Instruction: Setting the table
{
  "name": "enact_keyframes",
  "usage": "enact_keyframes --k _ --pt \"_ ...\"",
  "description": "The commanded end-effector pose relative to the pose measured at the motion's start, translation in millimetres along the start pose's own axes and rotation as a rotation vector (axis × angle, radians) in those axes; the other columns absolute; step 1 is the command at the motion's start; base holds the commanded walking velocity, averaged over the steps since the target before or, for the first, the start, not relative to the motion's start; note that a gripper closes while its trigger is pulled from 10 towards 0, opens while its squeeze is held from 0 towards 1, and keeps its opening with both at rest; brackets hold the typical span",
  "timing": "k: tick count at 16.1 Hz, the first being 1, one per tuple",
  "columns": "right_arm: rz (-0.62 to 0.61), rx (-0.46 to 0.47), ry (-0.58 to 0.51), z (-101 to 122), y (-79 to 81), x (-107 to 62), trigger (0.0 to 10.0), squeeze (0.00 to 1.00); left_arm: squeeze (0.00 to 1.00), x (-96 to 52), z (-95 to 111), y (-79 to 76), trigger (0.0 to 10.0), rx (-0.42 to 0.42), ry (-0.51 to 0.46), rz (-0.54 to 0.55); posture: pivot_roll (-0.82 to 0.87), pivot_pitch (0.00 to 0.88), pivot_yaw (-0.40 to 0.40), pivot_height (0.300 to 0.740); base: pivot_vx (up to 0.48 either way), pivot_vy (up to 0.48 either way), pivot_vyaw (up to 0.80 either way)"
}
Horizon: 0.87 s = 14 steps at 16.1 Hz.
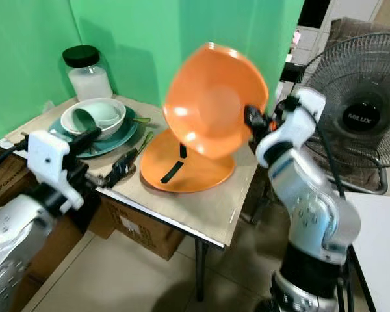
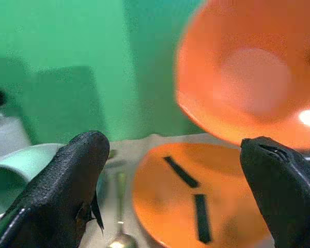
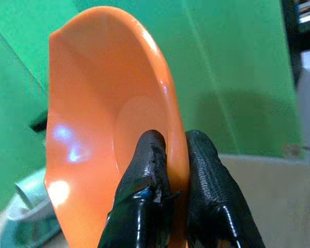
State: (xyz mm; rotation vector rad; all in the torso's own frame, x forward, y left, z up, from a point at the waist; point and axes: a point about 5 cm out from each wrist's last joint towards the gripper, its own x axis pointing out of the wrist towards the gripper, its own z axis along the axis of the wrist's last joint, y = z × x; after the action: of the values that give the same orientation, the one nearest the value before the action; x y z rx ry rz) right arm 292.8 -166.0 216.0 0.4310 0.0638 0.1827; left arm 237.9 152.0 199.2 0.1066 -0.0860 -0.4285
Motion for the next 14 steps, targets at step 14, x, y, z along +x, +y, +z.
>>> enact_keyframes --k 14 --pt "0.024 -0.243 -0.191 -6.7 16.4 -21.6 10.0 0.00 0.00 2.2 -11.7 10.7 10.0 0.014 0.029 0.200 -0.10 0.000 0.020 0.740 0.000 0.000 -0.69"
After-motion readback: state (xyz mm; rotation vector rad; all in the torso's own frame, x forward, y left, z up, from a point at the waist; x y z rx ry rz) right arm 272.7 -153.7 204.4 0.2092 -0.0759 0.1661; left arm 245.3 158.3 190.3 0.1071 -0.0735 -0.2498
